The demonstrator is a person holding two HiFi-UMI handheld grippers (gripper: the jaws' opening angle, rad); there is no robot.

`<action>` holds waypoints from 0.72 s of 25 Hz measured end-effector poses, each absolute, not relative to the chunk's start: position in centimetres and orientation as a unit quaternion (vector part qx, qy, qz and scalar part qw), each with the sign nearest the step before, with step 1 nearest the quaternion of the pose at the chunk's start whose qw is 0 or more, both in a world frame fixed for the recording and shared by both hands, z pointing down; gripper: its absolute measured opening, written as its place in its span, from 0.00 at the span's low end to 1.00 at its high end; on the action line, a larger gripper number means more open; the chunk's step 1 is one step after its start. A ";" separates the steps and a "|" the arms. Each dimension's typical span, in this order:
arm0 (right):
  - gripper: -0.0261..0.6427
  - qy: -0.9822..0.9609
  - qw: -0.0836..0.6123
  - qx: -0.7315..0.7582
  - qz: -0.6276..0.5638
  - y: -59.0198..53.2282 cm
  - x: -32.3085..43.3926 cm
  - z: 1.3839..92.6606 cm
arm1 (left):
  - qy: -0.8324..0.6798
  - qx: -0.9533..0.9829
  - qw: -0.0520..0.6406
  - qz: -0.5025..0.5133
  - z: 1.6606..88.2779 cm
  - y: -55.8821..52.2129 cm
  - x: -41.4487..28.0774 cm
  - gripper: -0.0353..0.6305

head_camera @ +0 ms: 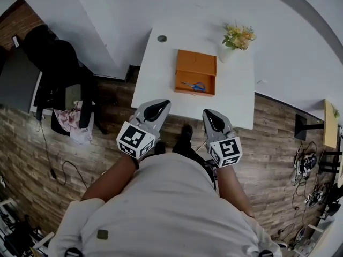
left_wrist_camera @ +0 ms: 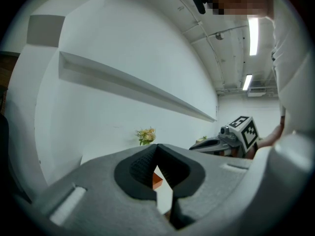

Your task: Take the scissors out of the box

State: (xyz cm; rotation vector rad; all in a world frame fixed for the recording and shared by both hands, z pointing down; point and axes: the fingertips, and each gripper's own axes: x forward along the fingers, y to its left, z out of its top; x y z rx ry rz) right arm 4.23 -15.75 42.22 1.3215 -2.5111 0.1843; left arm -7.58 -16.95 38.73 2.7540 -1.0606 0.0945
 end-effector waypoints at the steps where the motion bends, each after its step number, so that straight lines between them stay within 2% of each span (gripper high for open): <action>1: 0.06 -0.876 0.150 0.454 0.064 -16.3 4.2 42.3 | -0.362 0.927 0.095 0.033 38.8 -17.4 -7.6 0.06; 9: 0.06 -0.890 0.177 0.414 0.073 -21.8 5.6 43.9 | -0.390 0.914 0.106 0.042 39.6 -21.9 -6.2 0.06; 18: 0.11 -0.895 0.250 0.357 0.098 -28.0 8.2 48.7 | -0.404 0.902 0.138 0.064 42.6 -27.5 -3.1 0.06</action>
